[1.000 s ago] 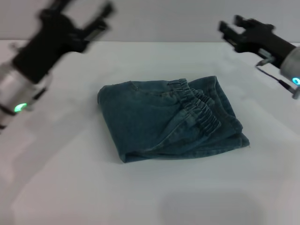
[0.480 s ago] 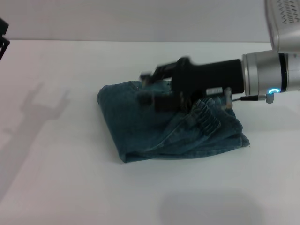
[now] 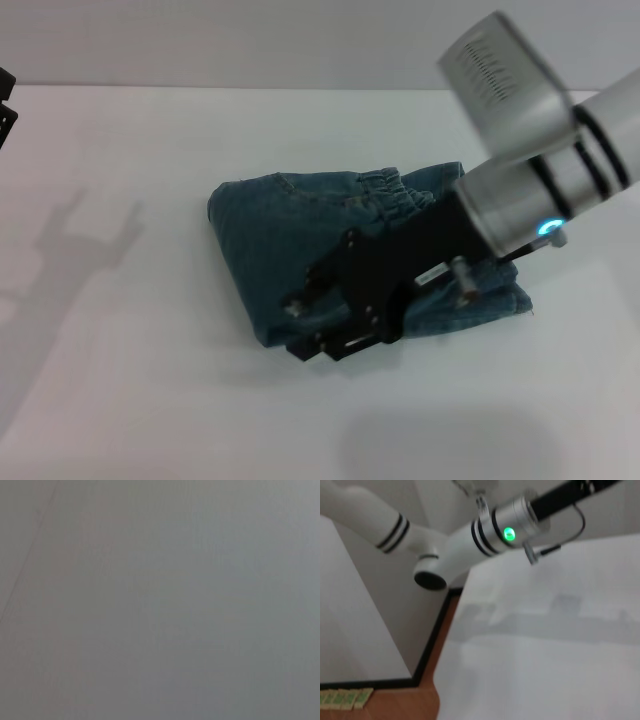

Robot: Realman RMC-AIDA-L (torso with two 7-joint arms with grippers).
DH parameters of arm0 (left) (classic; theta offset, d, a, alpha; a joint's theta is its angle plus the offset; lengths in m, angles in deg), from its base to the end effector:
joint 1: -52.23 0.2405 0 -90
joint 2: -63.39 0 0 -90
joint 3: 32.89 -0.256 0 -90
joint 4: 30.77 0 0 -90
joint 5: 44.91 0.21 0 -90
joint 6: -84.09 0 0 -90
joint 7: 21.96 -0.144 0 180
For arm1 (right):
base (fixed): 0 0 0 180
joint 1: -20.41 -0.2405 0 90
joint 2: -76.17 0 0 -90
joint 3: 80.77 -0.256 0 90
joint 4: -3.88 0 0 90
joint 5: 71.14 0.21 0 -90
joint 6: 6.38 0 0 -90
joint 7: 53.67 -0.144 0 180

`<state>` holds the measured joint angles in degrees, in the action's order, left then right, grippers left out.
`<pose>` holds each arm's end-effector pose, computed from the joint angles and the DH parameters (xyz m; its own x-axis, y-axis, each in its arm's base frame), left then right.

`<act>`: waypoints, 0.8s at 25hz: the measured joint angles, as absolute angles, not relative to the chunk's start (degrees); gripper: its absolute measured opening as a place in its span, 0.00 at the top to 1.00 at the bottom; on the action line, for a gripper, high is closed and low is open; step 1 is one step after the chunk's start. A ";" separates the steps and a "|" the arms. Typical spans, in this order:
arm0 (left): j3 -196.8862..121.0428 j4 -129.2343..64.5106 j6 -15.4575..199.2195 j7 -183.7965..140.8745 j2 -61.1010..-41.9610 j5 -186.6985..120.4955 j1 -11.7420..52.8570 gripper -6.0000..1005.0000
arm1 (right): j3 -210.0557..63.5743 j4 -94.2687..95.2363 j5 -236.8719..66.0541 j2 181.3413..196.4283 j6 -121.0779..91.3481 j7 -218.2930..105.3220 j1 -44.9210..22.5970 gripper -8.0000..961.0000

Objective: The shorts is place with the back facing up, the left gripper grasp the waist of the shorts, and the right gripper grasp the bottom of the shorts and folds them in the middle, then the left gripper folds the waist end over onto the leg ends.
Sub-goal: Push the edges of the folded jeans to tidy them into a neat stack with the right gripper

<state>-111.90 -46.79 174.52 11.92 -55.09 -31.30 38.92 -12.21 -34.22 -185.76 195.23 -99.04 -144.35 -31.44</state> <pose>-0.3143 0.2749 0.0441 0.4258 -0.3170 0.8475 0.7662 -0.3719 -0.5240 0.1218 0.3504 -0.0609 0.9837 -0.0831 -0.1593 -0.0446 -0.9717 0.2318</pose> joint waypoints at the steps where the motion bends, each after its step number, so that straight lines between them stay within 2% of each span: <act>1: -111.89 -46.73 174.79 11.93 -55.08 -31.30 38.93 0.18 | -11.22 -33.28 -185.75 195.31 -97.91 -144.46 -31.85 0.51; 20: -111.90 -45.36 176.99 12.64 -55.16 -31.29 39.82 0.18 | 2.92 -26.39 -178.77 195.79 -79.31 -148.05 -32.46 0.51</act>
<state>-111.90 -45.36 176.99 12.64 -55.16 -31.29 39.82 2.92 -26.39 -178.77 195.79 -79.31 -148.05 -32.46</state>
